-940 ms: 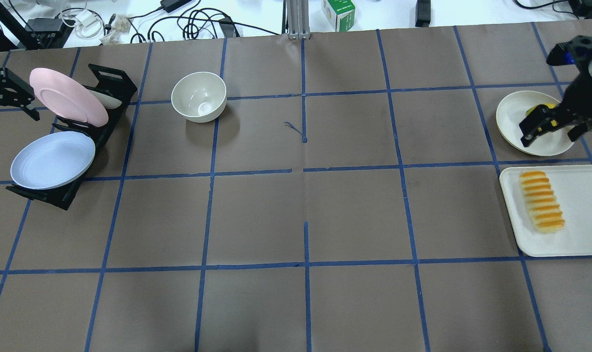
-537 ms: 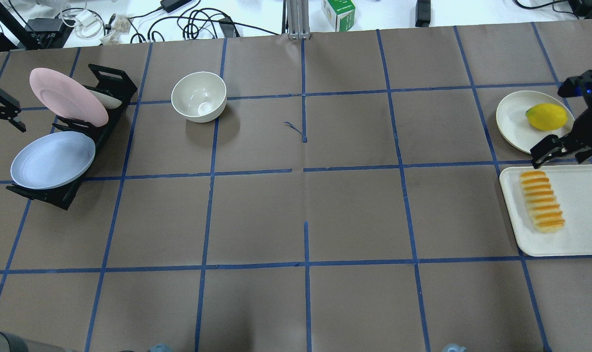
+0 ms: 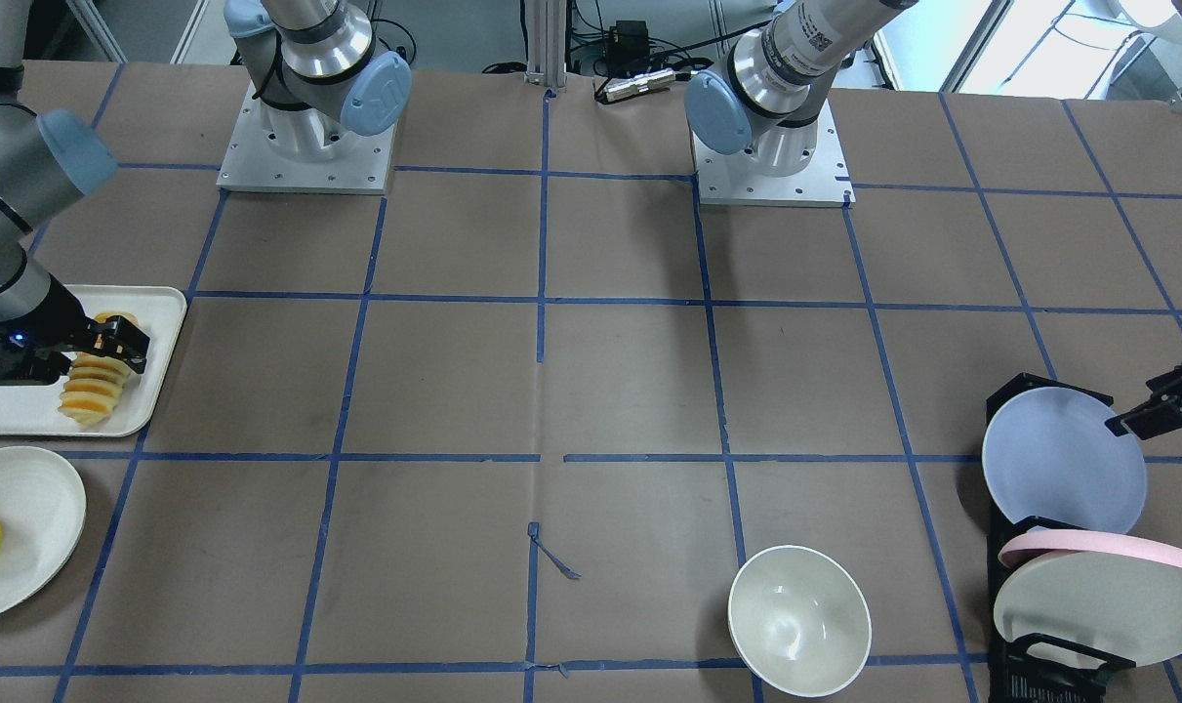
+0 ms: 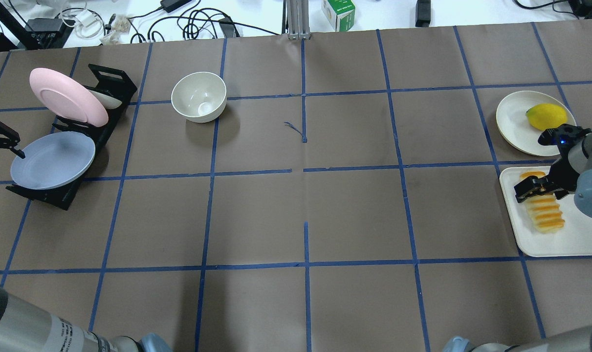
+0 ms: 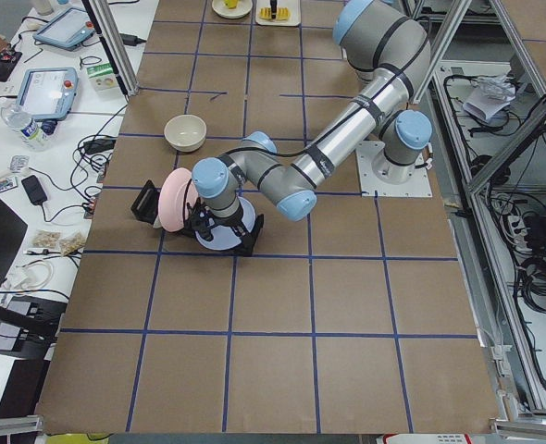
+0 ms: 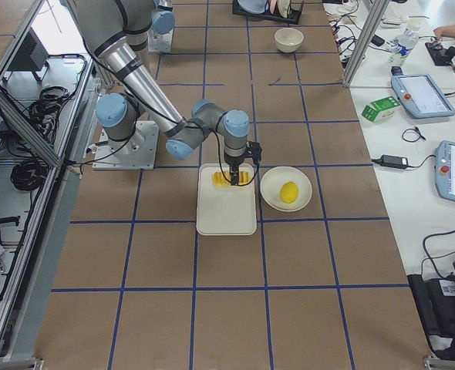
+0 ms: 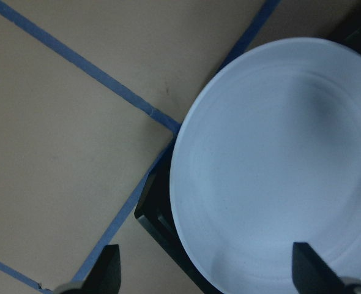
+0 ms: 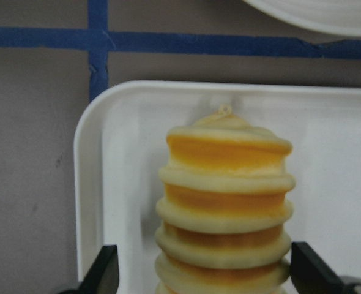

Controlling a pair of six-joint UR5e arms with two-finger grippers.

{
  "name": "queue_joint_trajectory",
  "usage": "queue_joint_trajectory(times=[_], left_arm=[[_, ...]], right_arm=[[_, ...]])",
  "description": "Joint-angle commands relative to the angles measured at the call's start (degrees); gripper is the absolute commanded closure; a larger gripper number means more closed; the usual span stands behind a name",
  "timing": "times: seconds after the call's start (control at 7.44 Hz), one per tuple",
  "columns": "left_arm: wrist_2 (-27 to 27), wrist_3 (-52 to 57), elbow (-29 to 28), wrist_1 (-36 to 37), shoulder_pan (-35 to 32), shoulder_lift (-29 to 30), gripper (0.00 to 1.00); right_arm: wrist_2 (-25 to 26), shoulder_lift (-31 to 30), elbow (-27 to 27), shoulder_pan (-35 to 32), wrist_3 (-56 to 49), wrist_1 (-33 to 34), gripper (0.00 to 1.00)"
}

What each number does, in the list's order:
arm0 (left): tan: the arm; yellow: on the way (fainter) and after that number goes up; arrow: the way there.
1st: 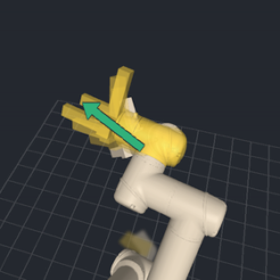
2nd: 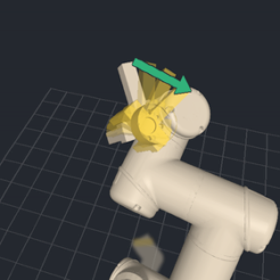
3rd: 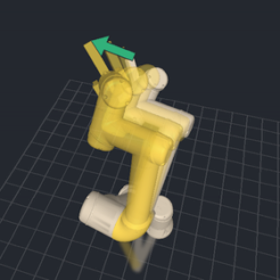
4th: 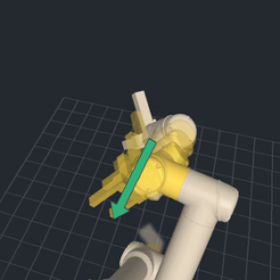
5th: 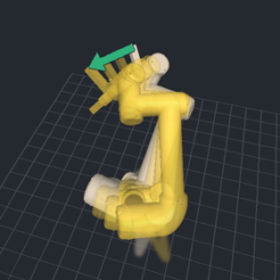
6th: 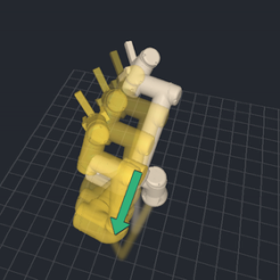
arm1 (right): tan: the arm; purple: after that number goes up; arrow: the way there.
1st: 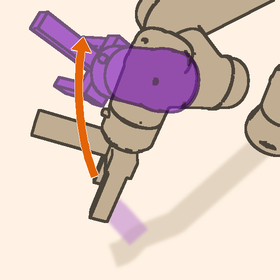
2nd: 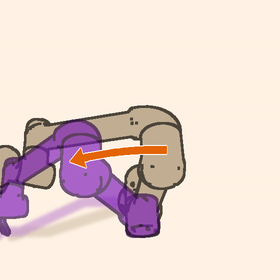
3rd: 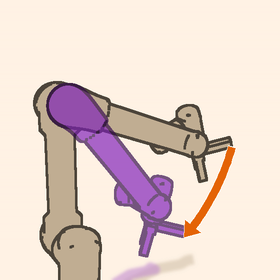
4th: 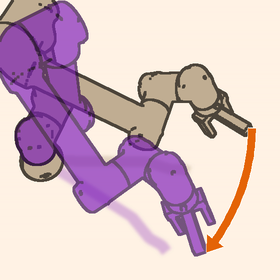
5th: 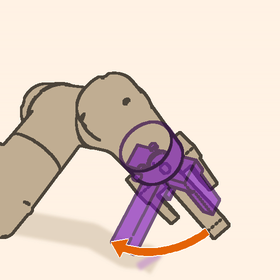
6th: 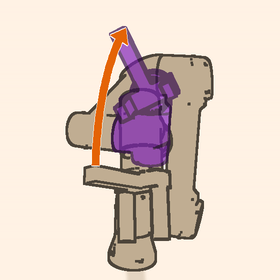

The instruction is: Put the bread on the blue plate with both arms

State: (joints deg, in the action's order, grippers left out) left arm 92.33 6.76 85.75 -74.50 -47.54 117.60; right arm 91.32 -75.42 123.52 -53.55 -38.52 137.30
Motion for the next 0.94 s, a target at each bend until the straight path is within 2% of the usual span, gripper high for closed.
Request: queue_joint_trajectory(times=[0.0, 0.13, 0.27, 0.4, 0.54, 0.67, 0.81], left_arm=[[0.0, 0.3, 0.6, 0.9, 0.8, 1.7, 0.43], [0.0, 0.3, 0.6, 1.0, 1.0, 2.2, 0.61], [-0.1, 0.3, 0.6, 1.1, 0.9, 2.5, 0.81], [-0.4, 0.3, 0.6, 1.0, 0.9, 2.6, 1.00], [-0.4, 0.2, 0.6, 1.0, 0.9, 2.6, 1.00], [-0.5, 0.3, 0.1, 0.9, 1.0, 2.5, 1.00], [-0.3, 0.5, -0.1, 0.5, 1.0, 1.2, 1.00]], right_arm=[[0.4, 1.1, -0.1, 0.3, -0.2, 0.2, 0.00], [0.3, 1.1, -0.2, 0.3, -0.3, 0.0, 0.02], [0.5, 1.1, -0.2, 0.3, -0.5, -0.1, 0.32], [0.5, 1.1, -0.2, 0.4, -0.4, -0.1, 0.67], [0.5, 1.0, -0.5, 0.4, -0.4, -0.1, 0.87], [0.5, 0.8, -0.6, 0.4, -0.5, -0.2, 1.00], [0.5, 0.4, -0.7, 0.4, -0.4, -0.3, 1.00]])
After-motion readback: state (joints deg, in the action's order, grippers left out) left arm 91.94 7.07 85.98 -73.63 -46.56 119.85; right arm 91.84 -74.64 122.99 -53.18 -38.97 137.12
